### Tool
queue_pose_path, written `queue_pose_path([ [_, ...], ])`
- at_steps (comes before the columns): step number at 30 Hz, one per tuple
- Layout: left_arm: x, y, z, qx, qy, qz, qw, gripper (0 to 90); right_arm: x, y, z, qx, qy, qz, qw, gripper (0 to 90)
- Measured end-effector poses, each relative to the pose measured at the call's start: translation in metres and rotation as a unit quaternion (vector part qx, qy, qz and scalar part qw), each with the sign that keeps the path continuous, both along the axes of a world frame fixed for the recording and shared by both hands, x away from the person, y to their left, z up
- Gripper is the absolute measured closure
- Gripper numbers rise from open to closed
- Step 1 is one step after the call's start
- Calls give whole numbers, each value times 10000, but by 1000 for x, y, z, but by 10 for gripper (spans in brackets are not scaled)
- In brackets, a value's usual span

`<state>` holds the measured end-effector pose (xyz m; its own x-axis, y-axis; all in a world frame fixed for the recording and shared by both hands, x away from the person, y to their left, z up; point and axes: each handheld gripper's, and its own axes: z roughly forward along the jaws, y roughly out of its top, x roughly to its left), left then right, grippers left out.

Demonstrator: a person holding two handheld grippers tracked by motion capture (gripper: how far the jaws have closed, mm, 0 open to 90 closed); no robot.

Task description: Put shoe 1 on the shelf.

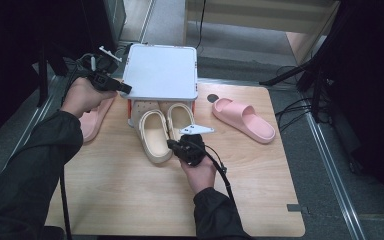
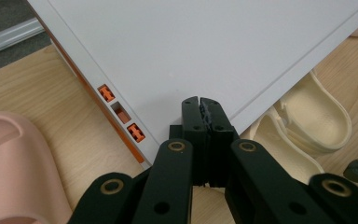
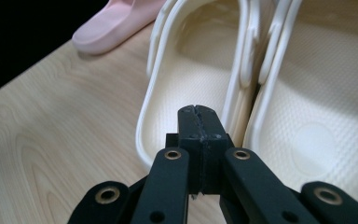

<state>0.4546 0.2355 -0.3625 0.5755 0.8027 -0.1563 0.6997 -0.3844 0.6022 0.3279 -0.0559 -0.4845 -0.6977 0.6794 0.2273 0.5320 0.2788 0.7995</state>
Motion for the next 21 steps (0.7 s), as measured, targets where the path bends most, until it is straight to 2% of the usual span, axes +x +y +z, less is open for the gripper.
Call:
queue_pose_path([
  [5, 0, -1, 0, 36, -7, 1, 10000, 892, -10, 1, -9, -265, -74, 244, 9993, 900],
  [9, -1, -1, 0, 73, -53, -55, 9999, 893, -15, 2, -17, -323, -39, 452, 9984, 900],
  [12, -1, -1, 0, 72, -64, -74, 9999, 893, -19, 4, -24, -496, -110, 720, 9961, 900],
  [15, -1, 0, 0, 69, -52, -65, 9999, 894, -21, 7, -29, -734, -147, 866, 9934, 900],
  [19, -1, -1, 0, 69, -70, -67, 9999, 895, -19, 11, -34, -986, -174, 892, 9910, 900],
  [21, -1, -2, 0, 63, -42, -46, 10000, 895, -15, 12, -35, -965, -120, 880, 9914, 900],
])
